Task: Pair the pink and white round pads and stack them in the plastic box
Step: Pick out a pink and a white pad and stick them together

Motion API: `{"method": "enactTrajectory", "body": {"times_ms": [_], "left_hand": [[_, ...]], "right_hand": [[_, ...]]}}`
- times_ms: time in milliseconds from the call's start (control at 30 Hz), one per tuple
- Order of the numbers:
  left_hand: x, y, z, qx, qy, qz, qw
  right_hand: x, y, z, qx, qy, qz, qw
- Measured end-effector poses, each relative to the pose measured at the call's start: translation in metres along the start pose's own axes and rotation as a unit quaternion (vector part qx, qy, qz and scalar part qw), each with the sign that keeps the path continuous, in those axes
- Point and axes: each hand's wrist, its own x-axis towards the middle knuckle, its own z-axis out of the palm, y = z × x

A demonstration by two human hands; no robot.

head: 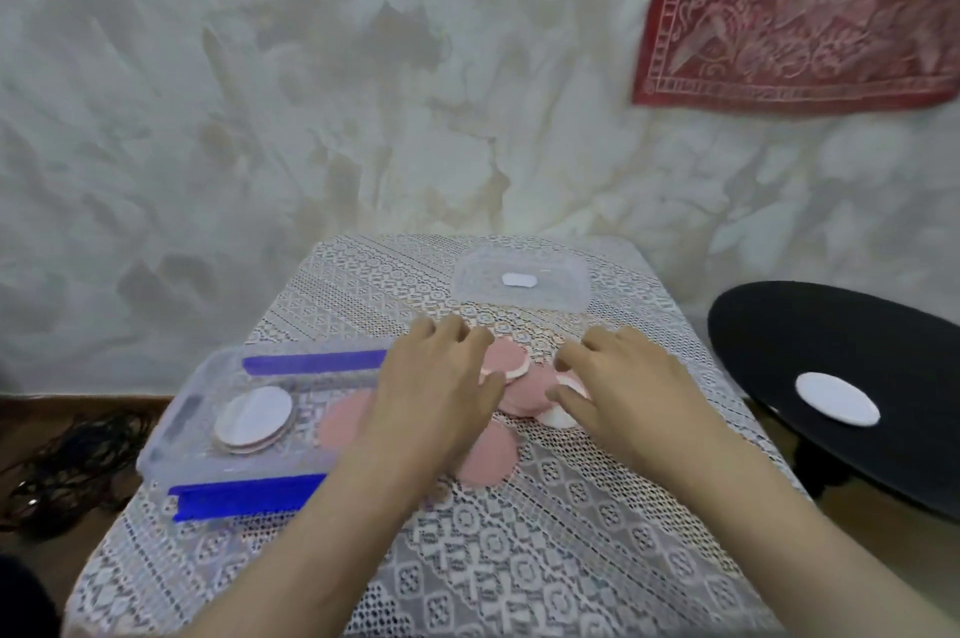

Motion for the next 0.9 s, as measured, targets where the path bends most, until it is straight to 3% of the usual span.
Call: {"method": "enactTrajectory", "body": {"times_ms": [300, 900], "left_hand": [[-0.018, 0.041, 0.061, -0.036, -0.070, -0.001, 0.997], [-0.044, 0.037, 0.043, -0.074, -0.079, 0.007, 0.994]], "right_hand": [[-0.023, 0.034, 0.056, 0.075, -0.063, 0.061, 0.993], [-0.002, 0.021, 0.062, 0.136, -0.053, 0.101, 0.984]]}}
